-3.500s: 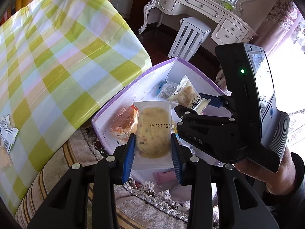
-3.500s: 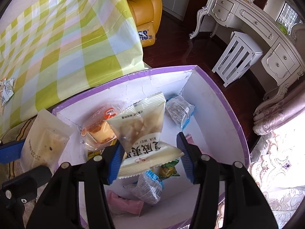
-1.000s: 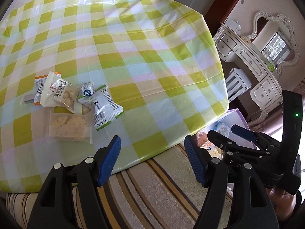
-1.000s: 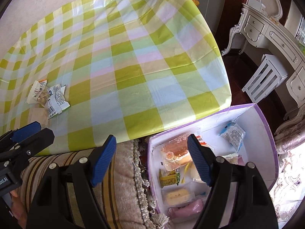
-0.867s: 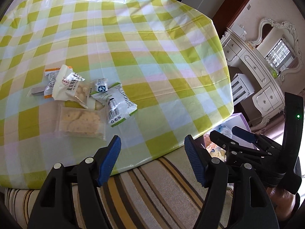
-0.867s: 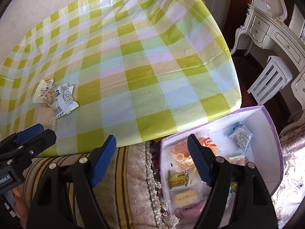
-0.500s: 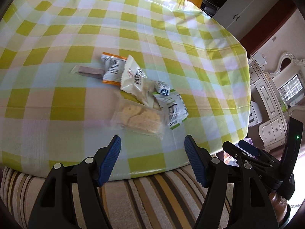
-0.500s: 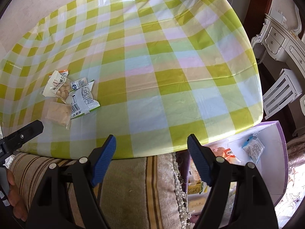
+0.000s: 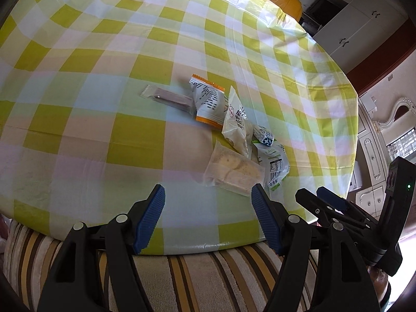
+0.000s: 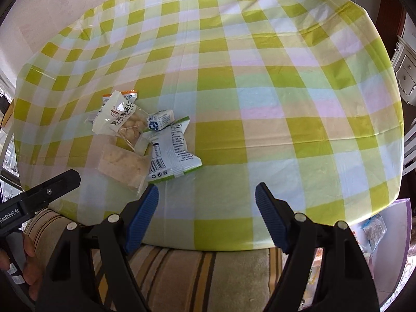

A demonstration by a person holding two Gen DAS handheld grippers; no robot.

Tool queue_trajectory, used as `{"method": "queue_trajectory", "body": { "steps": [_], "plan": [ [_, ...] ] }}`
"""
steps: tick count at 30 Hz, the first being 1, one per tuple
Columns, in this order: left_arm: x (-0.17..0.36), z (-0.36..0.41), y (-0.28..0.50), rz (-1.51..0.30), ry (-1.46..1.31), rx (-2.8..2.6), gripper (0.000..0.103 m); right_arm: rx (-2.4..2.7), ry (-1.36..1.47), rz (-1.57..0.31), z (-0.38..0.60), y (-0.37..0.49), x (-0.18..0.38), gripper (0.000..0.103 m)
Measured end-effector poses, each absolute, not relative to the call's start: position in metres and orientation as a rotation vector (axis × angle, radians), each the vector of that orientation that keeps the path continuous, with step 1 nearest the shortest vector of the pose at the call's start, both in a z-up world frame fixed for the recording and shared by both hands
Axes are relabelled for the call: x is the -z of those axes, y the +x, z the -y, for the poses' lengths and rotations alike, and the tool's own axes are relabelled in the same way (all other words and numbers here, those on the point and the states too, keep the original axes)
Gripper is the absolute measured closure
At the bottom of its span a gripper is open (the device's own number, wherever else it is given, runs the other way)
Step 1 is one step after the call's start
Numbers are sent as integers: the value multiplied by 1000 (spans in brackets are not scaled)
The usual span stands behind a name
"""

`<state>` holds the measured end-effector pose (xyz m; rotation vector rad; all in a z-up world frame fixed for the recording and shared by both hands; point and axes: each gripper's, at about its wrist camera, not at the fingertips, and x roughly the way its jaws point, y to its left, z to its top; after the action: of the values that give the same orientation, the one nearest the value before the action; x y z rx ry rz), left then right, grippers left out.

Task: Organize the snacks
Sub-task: 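Move both open tools back toward the snacks on the tablecloth, then grasp the small white-blue packet with the left tool while the right tool grasps the green-trimmed white packet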

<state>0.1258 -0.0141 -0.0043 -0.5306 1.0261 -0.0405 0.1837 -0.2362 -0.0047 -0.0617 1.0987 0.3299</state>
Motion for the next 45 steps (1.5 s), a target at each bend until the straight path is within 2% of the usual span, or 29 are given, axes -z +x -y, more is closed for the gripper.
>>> {"method": "queue_trajectory", "body": {
  "steps": [11,15,20,23,29,32,37,42,45],
  "plan": [
    [-2,-13,137,-949,-576,17,38,-386,-52,-1104,205,206,14,26],
    [-3,-19,144,-943,-580,21,46,-392,-52,-1121,200,211,20,26],
    [-2,-21,153,-938,-585,30,47,-403,-61,-1137,193,216,25,31],
    [-3,-23,160,-943,-596,32,54,-407,-58,-1142,191,218,26,31],
    [-20,17,179,-927,-542,198,56,-417,-41,-1145,192,221,28,35],
    [-25,46,194,-932,-477,279,60,-419,-29,-1144,193,222,28,36],
    [-9,74,222,-1005,-415,314,66,-414,1,-1139,200,223,26,37],
    [9,86,239,-1076,-374,288,71,-423,27,-1146,204,225,28,45],
    [15,89,245,-1104,-354,262,73,-427,32,-1143,205,225,29,46]
  ]
}}
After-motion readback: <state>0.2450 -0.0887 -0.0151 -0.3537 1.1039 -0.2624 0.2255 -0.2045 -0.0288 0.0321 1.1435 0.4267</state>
